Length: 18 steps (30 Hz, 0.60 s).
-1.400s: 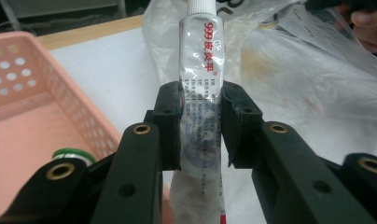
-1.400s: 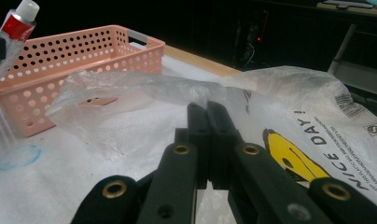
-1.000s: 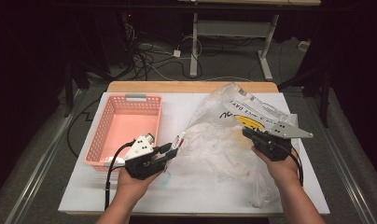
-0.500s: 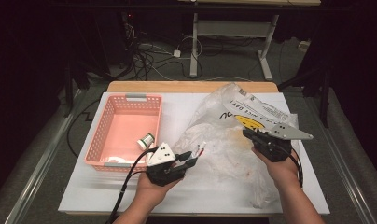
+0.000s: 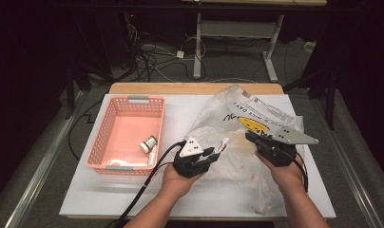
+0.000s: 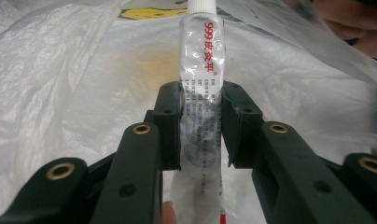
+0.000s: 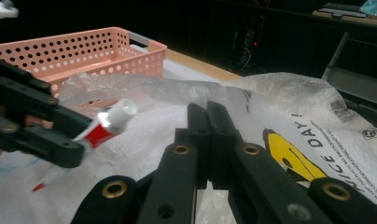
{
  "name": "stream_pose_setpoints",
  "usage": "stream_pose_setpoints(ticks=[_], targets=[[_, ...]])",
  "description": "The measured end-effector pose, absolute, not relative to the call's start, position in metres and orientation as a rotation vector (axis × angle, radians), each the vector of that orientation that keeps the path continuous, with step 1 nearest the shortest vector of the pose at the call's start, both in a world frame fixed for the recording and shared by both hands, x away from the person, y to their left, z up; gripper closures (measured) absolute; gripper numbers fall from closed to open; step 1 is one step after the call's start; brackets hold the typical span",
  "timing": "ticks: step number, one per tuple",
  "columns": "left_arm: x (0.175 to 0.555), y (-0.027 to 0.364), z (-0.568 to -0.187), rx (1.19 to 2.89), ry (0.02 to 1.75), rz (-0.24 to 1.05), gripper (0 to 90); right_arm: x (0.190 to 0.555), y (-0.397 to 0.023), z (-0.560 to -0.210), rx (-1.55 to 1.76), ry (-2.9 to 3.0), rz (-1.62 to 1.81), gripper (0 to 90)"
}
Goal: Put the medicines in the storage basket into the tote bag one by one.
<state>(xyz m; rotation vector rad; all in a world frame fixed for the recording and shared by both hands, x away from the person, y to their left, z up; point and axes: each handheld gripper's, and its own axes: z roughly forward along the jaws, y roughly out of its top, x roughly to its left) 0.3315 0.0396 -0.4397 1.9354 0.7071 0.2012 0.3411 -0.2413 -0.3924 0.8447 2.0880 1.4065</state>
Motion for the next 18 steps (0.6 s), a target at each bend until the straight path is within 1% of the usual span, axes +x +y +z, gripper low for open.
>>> stream_pose_setpoints(ticks=[11, 18], targets=[[0.349, 0.055, -0.440, 1.937, 0.783, 0.248, 68.6, 0.333, -0.227, -0.392, 0.791, 2.133, 1.421, 90.0], [0.353, 0.056, -0.440, 1.952, 0.794, 0.257, 68.6, 0.330, -0.221, -0.390, 0.775, 2.140, 1.443, 90.0]])
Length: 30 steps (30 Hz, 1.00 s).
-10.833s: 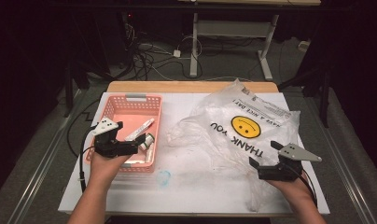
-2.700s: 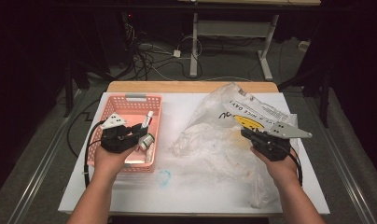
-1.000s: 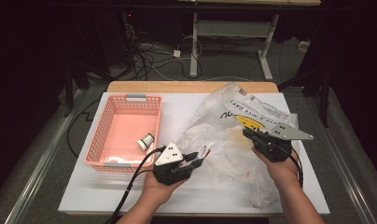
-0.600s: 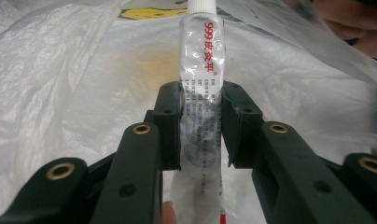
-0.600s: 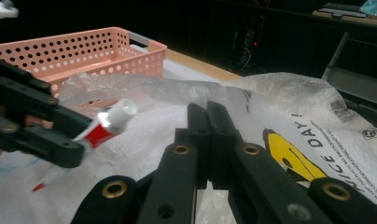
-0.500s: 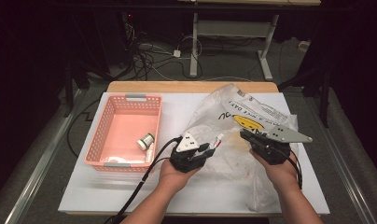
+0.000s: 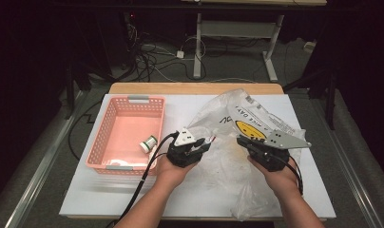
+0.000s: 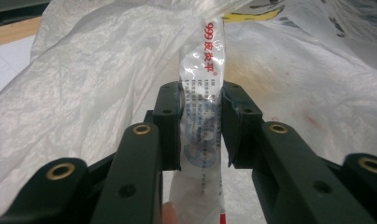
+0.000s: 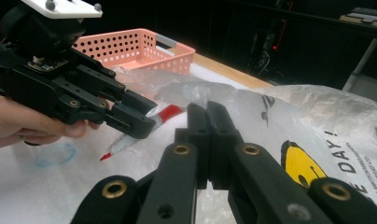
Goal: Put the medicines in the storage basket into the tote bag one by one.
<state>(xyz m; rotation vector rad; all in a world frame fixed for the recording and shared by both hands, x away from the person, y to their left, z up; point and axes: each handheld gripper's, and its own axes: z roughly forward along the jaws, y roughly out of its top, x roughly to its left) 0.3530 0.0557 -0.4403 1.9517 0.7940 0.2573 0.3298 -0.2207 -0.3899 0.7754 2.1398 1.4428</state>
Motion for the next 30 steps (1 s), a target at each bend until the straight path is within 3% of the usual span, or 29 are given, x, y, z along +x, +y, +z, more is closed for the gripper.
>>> stream_pose_setpoints(ticks=[13, 30], targets=[[0.350, 0.020, -0.452, 1.985, 0.777, 0.218, 68.6, 0.340, -0.220, -0.390, 0.801, 2.117, 1.465, 90.0], [0.395, -0.035, -0.472, 2.025, 0.804, 0.274, 68.4, 0.345, -0.229, -0.386, 0.814, 2.083, 1.500, 90.0]])
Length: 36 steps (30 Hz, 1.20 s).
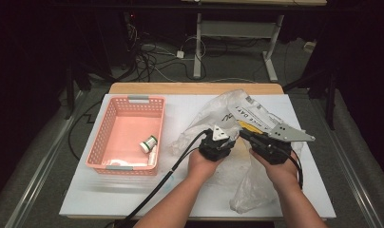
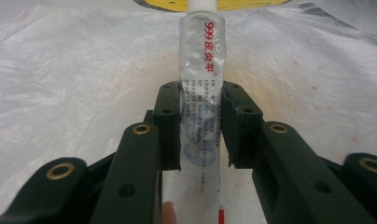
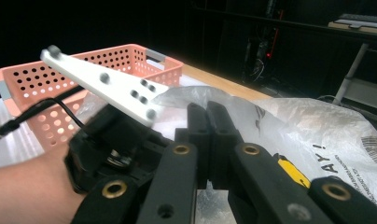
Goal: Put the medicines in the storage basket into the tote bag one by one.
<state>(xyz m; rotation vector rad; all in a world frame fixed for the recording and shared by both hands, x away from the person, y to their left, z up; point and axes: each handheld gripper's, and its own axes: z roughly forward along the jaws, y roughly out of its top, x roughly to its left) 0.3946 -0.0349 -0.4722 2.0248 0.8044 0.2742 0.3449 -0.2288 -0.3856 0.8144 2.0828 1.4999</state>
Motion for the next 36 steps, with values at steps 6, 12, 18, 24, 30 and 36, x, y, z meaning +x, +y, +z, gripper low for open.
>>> stream_pose_setpoints(ticks=[6, 12, 18, 24, 30, 36], targets=[[0.396, -0.039, -0.475, 2.012, 0.809, 0.254, 60.7, 0.346, -0.234, -0.386, 0.835, 2.072, 1.502, 90.0], [0.384, -0.032, -0.472, 1.961, 0.819, 0.181, 46.7, 0.347, -0.236, -0.389, 0.838, 2.085, 1.489, 90.0], [0.367, -0.025, -0.472, 1.967, 0.775, 0.131, 35.9, 0.346, -0.236, -0.389, 0.830, 2.086, 1.482, 90.0], [0.352, -0.014, -0.473, 1.974, 0.745, 0.096, 25.2, 0.346, -0.237, -0.389, 0.833, 2.088, 1.485, 90.0], [0.343, -0.001, -0.471, 1.962, 0.754, 0.071, 14.9, 0.345, -0.236, -0.390, 0.824, 2.092, 1.477, 90.0], [0.333, 0.014, -0.471, 1.969, 0.770, 0.077, 6.2, 0.343, -0.235, -0.389, 0.826, 2.096, 1.469, 90.0]])
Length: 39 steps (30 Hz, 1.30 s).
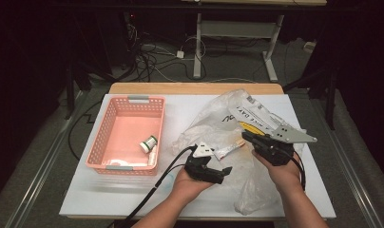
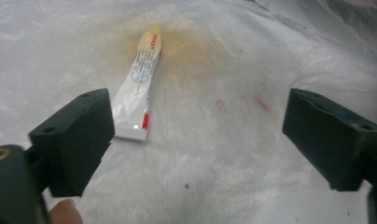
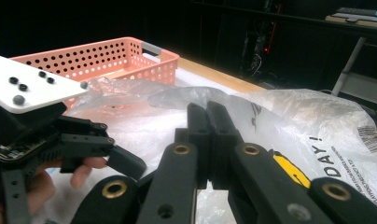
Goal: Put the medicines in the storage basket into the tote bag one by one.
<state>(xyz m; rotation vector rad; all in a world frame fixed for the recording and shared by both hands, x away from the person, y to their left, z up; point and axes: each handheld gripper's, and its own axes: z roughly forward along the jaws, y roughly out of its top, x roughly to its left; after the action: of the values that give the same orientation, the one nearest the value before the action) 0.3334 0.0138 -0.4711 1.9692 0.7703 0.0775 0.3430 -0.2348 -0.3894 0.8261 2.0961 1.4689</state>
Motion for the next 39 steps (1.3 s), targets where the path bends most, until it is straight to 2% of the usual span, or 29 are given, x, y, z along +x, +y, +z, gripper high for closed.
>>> stream_pose_setpoints(ticks=[3, 15, 20, 26, 39], targets=[[0.328, 0.022, -0.470, 1.976, 0.763, 0.063, 0.0, 0.342, -0.235, -0.389, 0.825, 2.103, 1.467, 90.0], [0.300, 0.068, -0.471, 1.938, 0.778, 0.087, 0.0, 0.340, -0.233, -0.391, 0.824, 2.105, 1.450, 90.0], [0.299, 0.070, -0.470, 1.971, 0.756, 0.092, 0.0, 0.340, -0.233, -0.393, 0.833, 2.104, 1.445, 90.0], [0.301, 0.068, -0.469, 2.023, 0.747, 0.027, 0.0, 0.340, -0.235, -0.392, 0.833, 2.101, 1.451, 90.0], [0.301, 0.097, -0.434, 1.942, 0.763, 0.111, 0.0, 0.340, -0.239, -0.390, 0.830, 2.090, 1.456, 90.0]])
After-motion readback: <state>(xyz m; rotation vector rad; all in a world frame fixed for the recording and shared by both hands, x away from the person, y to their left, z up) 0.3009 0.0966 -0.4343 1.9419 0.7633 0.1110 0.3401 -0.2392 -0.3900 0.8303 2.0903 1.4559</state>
